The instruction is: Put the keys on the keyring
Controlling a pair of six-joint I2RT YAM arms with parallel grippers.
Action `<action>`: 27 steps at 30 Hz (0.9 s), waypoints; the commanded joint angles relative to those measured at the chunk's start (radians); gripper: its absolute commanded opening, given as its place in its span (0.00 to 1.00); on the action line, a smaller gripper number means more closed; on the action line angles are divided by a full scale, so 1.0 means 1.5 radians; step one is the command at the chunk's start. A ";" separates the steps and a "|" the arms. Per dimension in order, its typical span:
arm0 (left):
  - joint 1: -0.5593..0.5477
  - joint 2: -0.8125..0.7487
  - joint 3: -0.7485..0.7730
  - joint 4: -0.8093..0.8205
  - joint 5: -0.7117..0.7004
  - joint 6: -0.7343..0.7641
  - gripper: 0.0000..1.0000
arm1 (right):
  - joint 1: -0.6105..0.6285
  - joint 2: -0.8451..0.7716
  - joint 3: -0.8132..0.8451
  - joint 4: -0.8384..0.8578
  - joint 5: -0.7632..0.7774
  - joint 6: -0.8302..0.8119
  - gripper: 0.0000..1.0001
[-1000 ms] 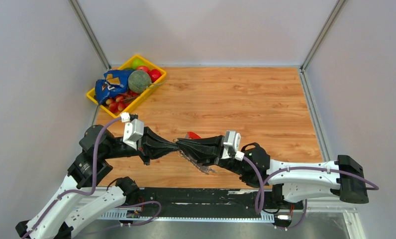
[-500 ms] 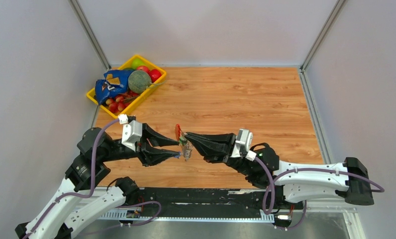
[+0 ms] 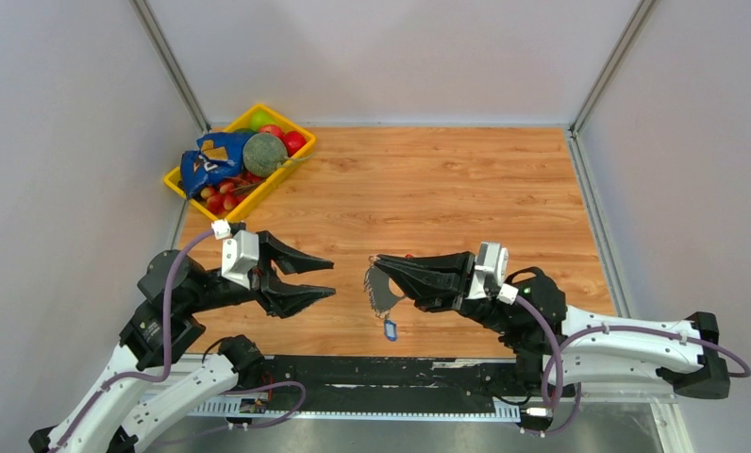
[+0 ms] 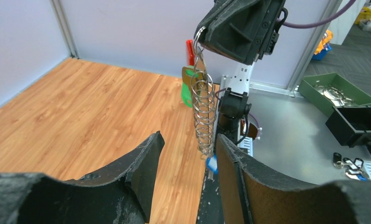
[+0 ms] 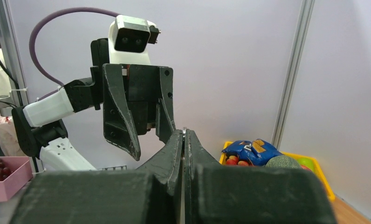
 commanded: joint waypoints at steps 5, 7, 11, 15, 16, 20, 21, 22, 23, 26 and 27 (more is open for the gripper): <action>-0.001 -0.012 -0.035 0.090 0.047 -0.061 0.58 | 0.003 -0.051 0.112 -0.209 -0.015 0.026 0.00; 0.000 -0.012 -0.037 0.098 0.049 -0.063 0.59 | 0.003 -0.049 0.135 -0.246 -0.032 0.023 0.00; 0.000 -0.017 -0.041 0.111 0.048 -0.062 0.61 | 0.003 -0.047 0.182 -0.319 -0.102 0.023 0.00; 0.000 -0.024 -0.058 0.170 0.070 -0.099 0.63 | 0.003 -0.042 0.228 -0.394 -0.164 0.032 0.00; 0.000 -0.025 -0.064 0.199 0.082 -0.118 0.63 | 0.003 -0.040 0.237 -0.408 -0.173 0.036 0.00; -0.001 -0.021 -0.073 0.248 0.101 -0.156 0.65 | 0.003 -0.030 0.277 -0.477 -0.209 0.047 0.00; 0.000 -0.021 -0.077 0.252 0.101 -0.160 0.65 | 0.003 -0.026 0.287 -0.491 -0.216 0.049 0.00; 0.000 -0.021 -0.081 0.269 0.103 -0.174 0.66 | 0.003 -0.018 0.297 -0.509 -0.225 0.051 0.00; 0.000 -0.022 -0.091 0.280 0.106 -0.183 0.66 | 0.003 -0.012 0.306 -0.519 -0.237 0.052 0.00; 0.000 -0.019 -0.110 0.340 0.122 -0.230 0.68 | 0.003 0.006 0.332 -0.542 -0.280 0.051 0.00; 0.000 -0.018 -0.117 0.352 0.126 -0.247 0.68 | 0.003 0.014 0.342 -0.545 -0.292 0.050 0.00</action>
